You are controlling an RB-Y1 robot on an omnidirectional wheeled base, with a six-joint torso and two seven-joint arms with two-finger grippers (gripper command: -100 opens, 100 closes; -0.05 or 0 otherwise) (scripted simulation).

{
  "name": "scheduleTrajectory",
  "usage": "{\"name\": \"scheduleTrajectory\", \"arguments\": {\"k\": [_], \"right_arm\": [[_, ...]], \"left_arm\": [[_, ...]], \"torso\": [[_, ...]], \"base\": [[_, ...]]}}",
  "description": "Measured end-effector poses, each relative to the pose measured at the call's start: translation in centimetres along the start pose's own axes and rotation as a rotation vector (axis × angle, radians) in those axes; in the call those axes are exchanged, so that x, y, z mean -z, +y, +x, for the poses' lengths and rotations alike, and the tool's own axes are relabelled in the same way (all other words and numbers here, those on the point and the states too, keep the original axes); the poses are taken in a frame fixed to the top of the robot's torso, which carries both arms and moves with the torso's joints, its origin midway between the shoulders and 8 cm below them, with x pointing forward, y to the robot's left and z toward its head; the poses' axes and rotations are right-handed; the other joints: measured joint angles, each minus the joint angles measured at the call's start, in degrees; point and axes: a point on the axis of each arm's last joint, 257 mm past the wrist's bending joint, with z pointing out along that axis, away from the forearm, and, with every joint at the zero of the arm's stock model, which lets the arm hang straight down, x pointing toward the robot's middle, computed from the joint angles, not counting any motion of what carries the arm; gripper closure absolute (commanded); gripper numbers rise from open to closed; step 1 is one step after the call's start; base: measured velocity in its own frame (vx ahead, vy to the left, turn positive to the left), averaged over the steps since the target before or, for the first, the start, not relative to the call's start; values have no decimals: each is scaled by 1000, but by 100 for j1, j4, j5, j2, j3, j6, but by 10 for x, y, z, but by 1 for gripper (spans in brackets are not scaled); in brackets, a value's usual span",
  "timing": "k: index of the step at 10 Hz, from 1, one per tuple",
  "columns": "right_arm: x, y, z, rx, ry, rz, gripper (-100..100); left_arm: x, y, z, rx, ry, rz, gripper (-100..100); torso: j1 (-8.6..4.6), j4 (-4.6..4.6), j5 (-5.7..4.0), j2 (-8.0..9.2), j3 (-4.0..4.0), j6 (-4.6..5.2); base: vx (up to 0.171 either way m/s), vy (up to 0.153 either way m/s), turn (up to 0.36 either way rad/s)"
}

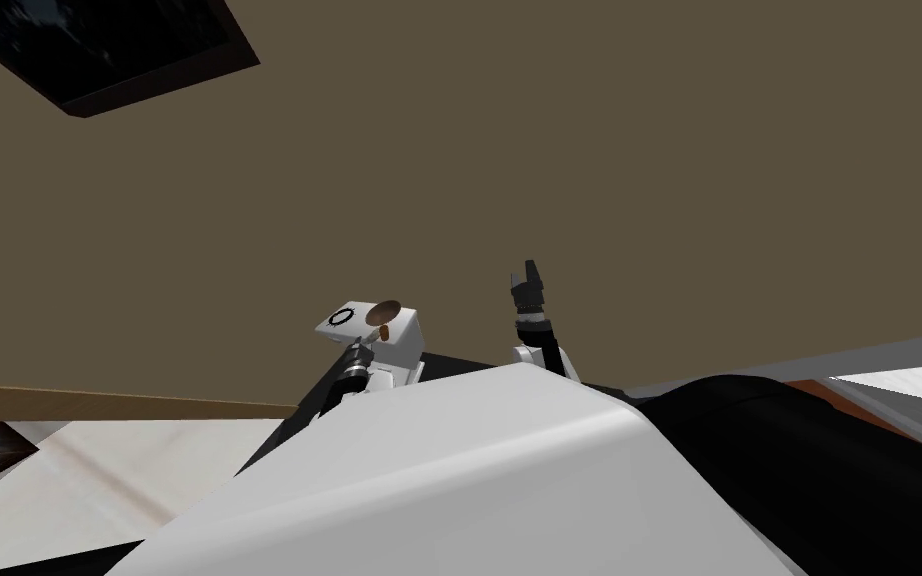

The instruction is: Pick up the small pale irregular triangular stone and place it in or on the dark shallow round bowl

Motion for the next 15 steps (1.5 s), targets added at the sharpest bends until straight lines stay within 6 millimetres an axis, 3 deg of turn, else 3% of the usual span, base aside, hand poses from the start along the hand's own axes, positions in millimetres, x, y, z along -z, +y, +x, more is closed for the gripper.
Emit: {"name": "scheduleTrajectory", "arguments": {"k": [3, 4, 5, 8, 9, 10, 15], "right_arm": [[0, 0, 0, 0, 0, 0, 0], [0, 0, 0, 0, 0, 0, 0], [0, 0, 0, 0, 0, 0, 0], [0, 0, 0, 0, 0, 0, 0], [0, 0, 0, 0, 0, 0, 0], [0, 0, 0, 0, 0, 0, 0], [0, 0, 0, 0, 0, 0, 0]], "left_arm": [[0, 0, 0, 0, 0, 0, 100], [0, 0, 0, 0, 0, 0, 0], [0, 0, 0, 0, 0, 0, 100], [8, 10, 34, -8, 41, -10, 100], [9, 11, 35, -10, 42, -10, 0], [9, 11, 35, -10, 42, -10, 100], [-18, -9, 28, -8, 21, 18, 100]], "torso": [[1, 0, 1, 1, 1, 0], [1, 0, 0, 2, 1, 0], [1, 0, 0, 2, 1, 0], [21, 0, 5, 7, 4, -3], [12, 1, 2, 5, 3, 0], [5, 1, 1, 4, 3, 0], [-85, 7, -13, 32, 19, 15]], "base": [[0, 0, 0], [0, 0, 0], [-3, 47, 188], [-3, 48, 130], [0, 0, 0], [-50, -63, -79], [-86, -152, -86]]}}
